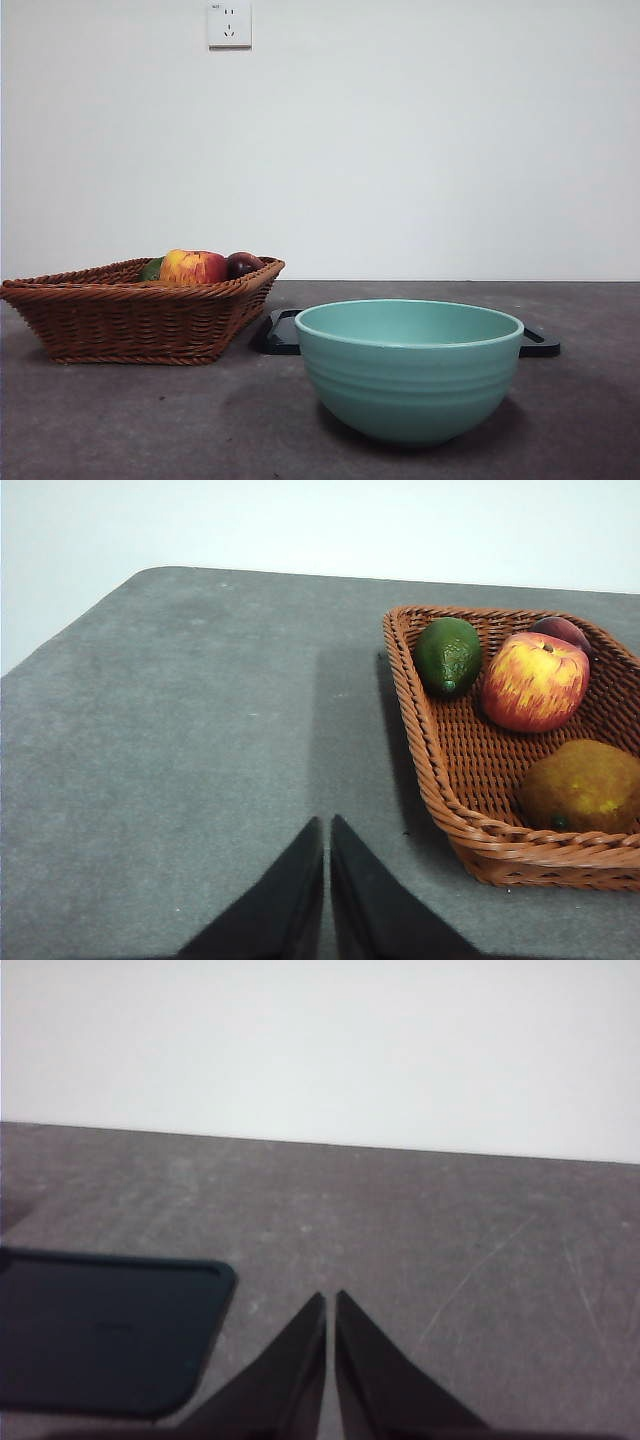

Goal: Pick up the wifruite, put it on the bowl, pick up the plate, put it on desk

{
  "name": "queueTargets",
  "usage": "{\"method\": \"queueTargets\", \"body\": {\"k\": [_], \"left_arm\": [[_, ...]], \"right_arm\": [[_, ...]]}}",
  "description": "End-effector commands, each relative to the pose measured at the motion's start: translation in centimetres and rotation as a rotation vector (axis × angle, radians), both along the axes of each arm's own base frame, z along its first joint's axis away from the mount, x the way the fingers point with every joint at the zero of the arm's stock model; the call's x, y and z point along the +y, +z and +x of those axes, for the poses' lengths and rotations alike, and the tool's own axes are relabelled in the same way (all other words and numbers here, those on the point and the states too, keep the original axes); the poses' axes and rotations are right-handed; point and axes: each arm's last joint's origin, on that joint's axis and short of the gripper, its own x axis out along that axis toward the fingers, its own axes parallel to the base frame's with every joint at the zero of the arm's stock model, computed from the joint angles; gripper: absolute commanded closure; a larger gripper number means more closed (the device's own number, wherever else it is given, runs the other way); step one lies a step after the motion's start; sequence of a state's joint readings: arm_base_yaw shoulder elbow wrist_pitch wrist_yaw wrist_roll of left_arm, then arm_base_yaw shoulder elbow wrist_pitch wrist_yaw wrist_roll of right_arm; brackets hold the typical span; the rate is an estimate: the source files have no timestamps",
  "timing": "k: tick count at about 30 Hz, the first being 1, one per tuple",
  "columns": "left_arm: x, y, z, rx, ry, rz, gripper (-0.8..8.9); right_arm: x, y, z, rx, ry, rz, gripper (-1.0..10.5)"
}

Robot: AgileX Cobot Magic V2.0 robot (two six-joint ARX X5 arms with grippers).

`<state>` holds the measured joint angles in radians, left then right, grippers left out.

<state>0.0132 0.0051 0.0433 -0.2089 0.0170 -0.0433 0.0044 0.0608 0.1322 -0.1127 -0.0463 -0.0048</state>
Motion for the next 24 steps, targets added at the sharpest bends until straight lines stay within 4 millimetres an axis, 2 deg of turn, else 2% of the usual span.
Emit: {"method": "queueTargets", "body": {"k": [1, 11, 24], "left_arm": [[0.0, -0.5, 0.1, 0.013, 0.006, -0.005, 8.03], [0.0, -0.5, 0.1, 0.013, 0.006, -0.006, 8.03], [0.0, -0.5, 0.1, 0.013, 0.006, -0.006, 8.03]], "right_arm": [[-0.1, -0.8, 0.1, -0.005, -0.028, 0.004, 9.4], [-0.3, -3.9, 0.3, 0.085, -0.066, 0.054, 9.4], [-0.7, -4.3, 0.3, 0.128, -0.111, 0.056, 9.4]]}}
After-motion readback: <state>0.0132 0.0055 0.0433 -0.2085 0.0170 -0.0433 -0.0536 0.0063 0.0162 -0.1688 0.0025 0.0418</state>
